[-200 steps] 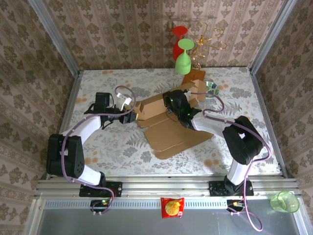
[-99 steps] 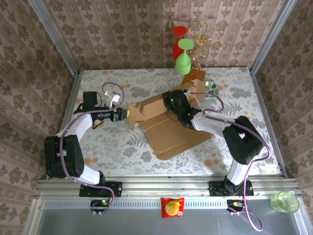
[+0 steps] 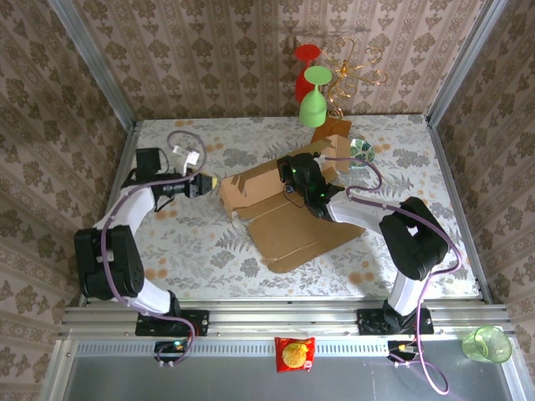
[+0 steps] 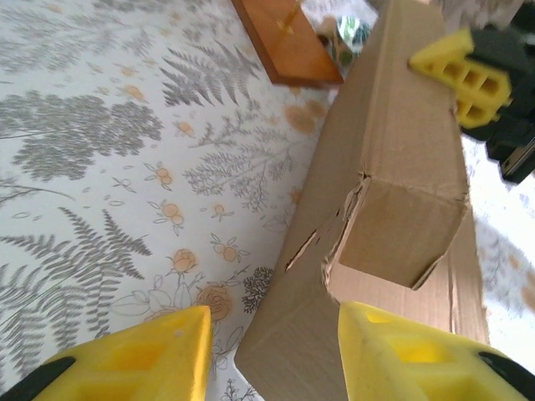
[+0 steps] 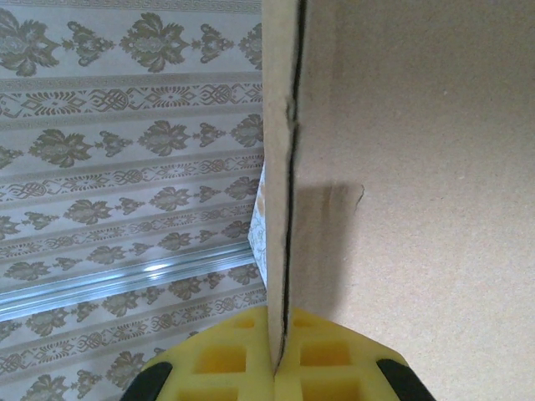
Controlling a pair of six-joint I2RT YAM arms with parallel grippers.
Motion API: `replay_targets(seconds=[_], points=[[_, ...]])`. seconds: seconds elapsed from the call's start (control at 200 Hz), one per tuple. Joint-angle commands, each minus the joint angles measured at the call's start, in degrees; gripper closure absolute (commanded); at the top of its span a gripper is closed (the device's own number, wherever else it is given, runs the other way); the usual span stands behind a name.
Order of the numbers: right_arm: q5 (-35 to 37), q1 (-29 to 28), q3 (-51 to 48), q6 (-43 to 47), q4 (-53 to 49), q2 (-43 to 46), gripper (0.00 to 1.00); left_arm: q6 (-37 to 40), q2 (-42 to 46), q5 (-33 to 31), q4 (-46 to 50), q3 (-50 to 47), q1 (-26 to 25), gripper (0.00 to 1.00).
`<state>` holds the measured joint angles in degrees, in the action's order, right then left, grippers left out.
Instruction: Fold the paper box
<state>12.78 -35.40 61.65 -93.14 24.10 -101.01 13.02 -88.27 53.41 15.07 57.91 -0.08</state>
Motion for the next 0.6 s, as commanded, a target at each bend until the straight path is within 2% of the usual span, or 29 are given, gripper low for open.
replay_targets(seconds=[0.0,0.21,0.44,0.595], points=[[-0.7,0.4,0.3,0.9,-0.8,-1.3,1.0,8.7,-3.8,-3.9,9.5,2.3,-2.8,0.56],[-0.9,0.4,0.3,0.8,-0.4,-1.6,1.0,9.9,-6.1,-4.8,8.3,3.3,-4.4,0.55],[-1.1,0.5,0.3,0.8,0.8,-2.0,1.0,10.3,-3.6,-2.9,6.9,1.1,-8.6,0.53],[-1.2,0.5,0.2,0.8,1.7,-2.3,1.0,9.8,-2.5,-3.8,5.5,-1.0,-10.8,0.52]])
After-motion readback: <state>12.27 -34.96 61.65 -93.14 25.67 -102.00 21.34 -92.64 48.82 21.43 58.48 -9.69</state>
